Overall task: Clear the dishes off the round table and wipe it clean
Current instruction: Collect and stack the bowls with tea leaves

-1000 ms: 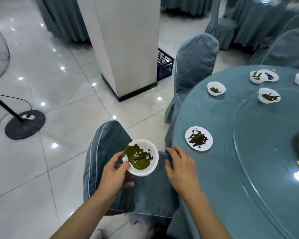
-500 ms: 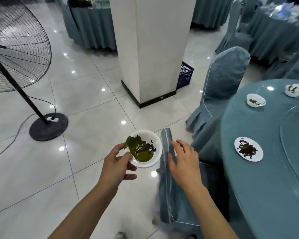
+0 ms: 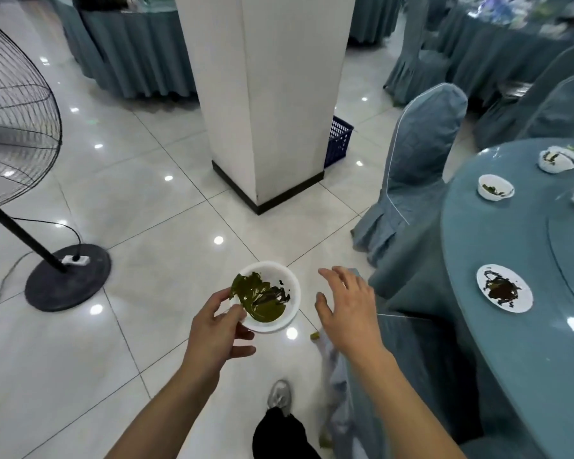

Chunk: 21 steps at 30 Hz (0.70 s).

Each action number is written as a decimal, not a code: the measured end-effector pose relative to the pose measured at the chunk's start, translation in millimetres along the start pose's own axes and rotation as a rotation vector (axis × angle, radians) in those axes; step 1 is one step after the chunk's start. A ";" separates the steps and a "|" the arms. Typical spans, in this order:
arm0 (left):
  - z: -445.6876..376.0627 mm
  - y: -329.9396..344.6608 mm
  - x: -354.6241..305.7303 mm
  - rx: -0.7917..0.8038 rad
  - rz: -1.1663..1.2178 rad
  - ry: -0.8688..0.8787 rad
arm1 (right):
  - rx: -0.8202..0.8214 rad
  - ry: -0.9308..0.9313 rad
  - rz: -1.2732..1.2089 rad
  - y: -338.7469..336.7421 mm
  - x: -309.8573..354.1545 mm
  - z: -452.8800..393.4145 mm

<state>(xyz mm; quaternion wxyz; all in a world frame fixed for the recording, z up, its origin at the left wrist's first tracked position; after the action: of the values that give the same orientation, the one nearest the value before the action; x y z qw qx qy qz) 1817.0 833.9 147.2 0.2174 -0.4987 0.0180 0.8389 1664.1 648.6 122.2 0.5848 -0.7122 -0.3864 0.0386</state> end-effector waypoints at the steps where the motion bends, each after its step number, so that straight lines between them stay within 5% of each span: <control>1: -12.0 6.7 -7.4 0.009 -0.011 0.009 | -0.007 0.013 0.001 6.6 -0.5 -11.1; 21: -183.1 249.2 -173.4 0.354 -0.162 0.098 | -0.161 0.342 0.124 38.6 -96.1 -238.6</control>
<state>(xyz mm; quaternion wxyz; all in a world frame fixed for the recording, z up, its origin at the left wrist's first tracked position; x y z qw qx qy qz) 1944.2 503.1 155.3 0.3675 -0.4927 0.1355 0.7771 1737.4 399.1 125.5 0.5795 -0.7753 -0.2386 -0.0783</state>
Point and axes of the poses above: each hand's wrist, its own z-axis away from the middle knuckle, its own y-axis out of the palm, x = y × z, the point moved 5 cm from there along -z, towards the middle knuckle, and after that the axes turned 15 degrees about -x, right-handed, at the moved point
